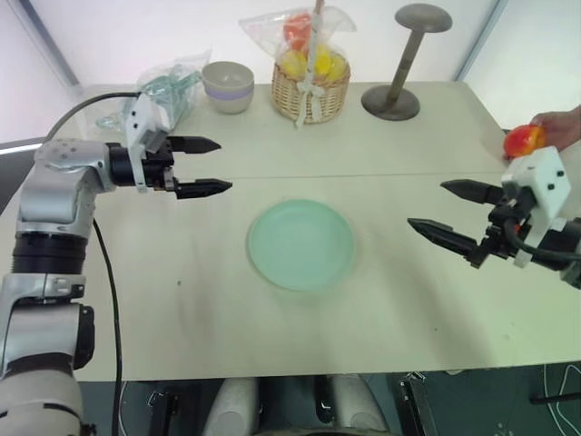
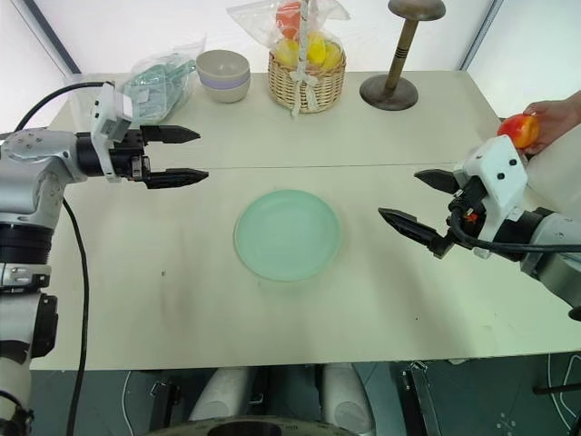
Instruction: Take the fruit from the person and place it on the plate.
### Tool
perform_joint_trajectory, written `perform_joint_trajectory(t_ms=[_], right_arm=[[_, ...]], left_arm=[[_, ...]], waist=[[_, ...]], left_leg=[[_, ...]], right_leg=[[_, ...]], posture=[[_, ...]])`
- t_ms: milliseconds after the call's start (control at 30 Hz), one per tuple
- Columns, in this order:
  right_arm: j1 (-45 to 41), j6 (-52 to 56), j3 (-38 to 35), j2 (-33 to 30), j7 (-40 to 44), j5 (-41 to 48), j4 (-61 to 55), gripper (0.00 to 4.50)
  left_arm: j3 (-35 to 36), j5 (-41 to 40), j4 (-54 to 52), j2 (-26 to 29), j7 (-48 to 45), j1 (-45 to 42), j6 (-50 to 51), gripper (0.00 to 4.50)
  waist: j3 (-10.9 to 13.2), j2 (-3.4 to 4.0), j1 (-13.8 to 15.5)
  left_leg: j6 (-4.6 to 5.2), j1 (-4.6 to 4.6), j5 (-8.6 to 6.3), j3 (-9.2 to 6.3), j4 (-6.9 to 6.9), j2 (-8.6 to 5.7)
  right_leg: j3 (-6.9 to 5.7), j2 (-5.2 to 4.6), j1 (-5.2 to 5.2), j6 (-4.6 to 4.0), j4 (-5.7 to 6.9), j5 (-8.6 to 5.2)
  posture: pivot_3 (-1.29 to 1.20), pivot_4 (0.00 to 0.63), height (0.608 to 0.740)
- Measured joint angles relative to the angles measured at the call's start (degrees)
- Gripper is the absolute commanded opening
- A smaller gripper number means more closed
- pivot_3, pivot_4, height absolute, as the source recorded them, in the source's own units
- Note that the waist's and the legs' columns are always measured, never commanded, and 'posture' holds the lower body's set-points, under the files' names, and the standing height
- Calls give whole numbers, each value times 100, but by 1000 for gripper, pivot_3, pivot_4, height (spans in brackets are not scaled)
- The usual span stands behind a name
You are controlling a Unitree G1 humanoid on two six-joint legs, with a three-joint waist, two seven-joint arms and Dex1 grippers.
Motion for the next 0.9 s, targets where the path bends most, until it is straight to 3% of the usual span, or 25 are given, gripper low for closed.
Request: perform_joint_trajectory(t_ms=[900], right_arm=[[-71, 2, 85, 63, -122, -37, -2, 4500]], left_arm=[[20, 65, -101, -153, 268, 44, 20, 4433]], waist=[[0, 0, 4]], left_leg=[[0, 0, 0, -1, 0, 0]], right_leg=[[3, -3, 0, 0, 0, 0]], posture=[[0, 150, 740]])
